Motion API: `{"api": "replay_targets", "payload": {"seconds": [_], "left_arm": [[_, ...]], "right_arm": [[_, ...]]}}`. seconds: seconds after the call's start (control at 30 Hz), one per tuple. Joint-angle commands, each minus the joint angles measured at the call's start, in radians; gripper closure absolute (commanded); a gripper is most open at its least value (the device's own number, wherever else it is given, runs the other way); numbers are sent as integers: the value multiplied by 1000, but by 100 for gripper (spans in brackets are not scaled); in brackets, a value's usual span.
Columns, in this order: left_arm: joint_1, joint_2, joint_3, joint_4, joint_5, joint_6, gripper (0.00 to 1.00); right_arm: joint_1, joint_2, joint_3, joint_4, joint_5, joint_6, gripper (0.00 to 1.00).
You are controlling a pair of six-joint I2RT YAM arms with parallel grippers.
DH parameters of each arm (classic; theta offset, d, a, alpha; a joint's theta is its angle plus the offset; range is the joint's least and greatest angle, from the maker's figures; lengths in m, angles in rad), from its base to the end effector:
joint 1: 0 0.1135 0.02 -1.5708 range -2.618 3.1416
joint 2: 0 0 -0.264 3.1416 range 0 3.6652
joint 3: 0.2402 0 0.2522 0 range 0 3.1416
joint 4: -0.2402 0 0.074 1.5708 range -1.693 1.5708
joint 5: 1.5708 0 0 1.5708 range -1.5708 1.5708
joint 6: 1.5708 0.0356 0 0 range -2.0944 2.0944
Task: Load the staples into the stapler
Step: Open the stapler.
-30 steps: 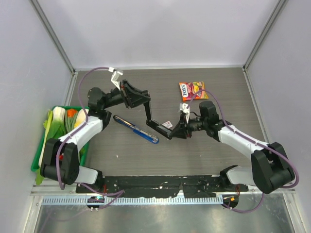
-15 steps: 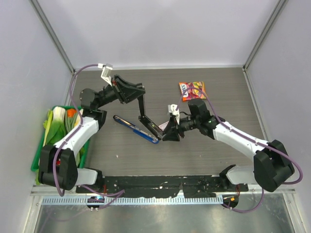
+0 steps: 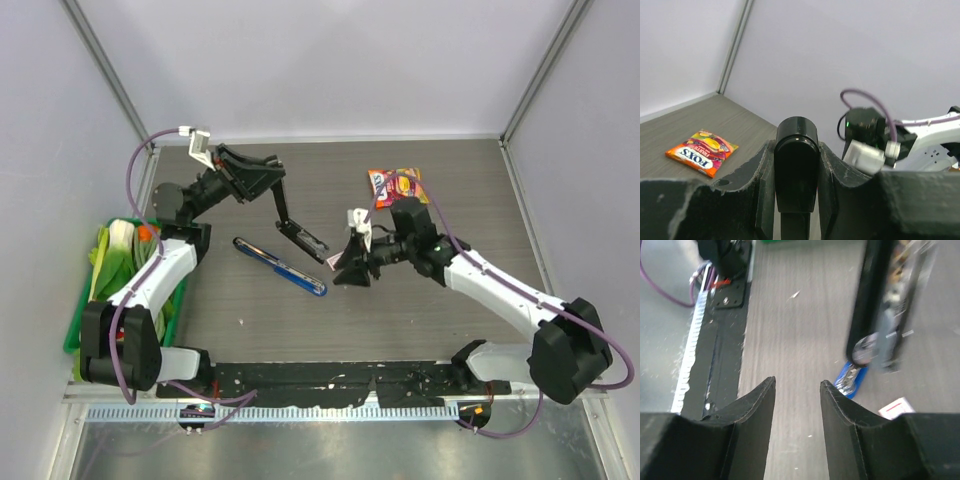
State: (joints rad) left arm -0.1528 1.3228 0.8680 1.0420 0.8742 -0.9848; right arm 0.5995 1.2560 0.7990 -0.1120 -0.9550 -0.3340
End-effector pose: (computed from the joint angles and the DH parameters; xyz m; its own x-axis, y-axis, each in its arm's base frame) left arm 0.2748 -0.0699 0.3694 -0.3044 -0.4940 -0.8145 0.8593 0.2267 -0.4586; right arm 0.2017 0.1731 0.2593 -0.1273 -0.3163 -0.9401 -0.9901 -0.0157 0.1393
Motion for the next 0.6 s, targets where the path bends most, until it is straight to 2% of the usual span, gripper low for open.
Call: {"api": "replay_targets", "payload": {"seconds": [0.0, 0.13, 0.27, 0.57], "left_arm": [[-20, -30, 39, 86, 57, 27, 100], [-66, -33, 19, 55, 88, 86, 100], [-116, -27, 6, 21, 123, 121, 100], [-152, -5, 22, 7, 128, 124, 100]], "right_arm": [[-53, -63, 179, -57, 2, -31, 53], [-61, -15, 295, -51, -51, 71, 52], [-61, 69, 282, 167, -91, 286, 48], [-47, 163, 192, 477, -103, 496, 46]]}}
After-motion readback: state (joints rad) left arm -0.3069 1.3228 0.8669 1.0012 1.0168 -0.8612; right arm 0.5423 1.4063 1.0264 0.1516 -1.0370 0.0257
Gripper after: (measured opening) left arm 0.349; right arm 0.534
